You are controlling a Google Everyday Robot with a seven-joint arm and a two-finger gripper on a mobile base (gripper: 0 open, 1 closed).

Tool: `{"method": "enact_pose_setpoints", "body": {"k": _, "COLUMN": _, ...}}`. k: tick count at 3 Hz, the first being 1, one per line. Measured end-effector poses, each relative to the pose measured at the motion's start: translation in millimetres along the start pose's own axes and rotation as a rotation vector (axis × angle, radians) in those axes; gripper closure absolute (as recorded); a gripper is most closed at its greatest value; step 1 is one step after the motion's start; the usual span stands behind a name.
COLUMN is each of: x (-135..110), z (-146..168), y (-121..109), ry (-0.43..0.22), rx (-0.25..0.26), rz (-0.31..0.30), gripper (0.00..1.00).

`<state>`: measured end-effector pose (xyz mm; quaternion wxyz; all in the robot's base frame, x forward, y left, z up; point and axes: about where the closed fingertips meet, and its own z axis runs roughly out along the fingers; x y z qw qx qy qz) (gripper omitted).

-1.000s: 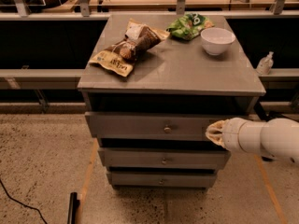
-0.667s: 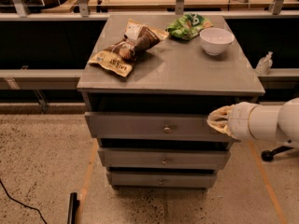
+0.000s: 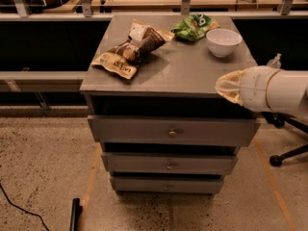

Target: Close top drawer

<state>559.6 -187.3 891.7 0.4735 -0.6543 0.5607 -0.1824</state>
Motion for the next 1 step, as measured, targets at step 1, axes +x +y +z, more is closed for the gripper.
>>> {"method": "enact_pose_setpoints", "body": {"k": 1, "x": -2.8, "z": -0.8, "y": -3.8, "ry": -0.001, "rx": 0.005, "rz": -0.013, "gripper": 0.82}}
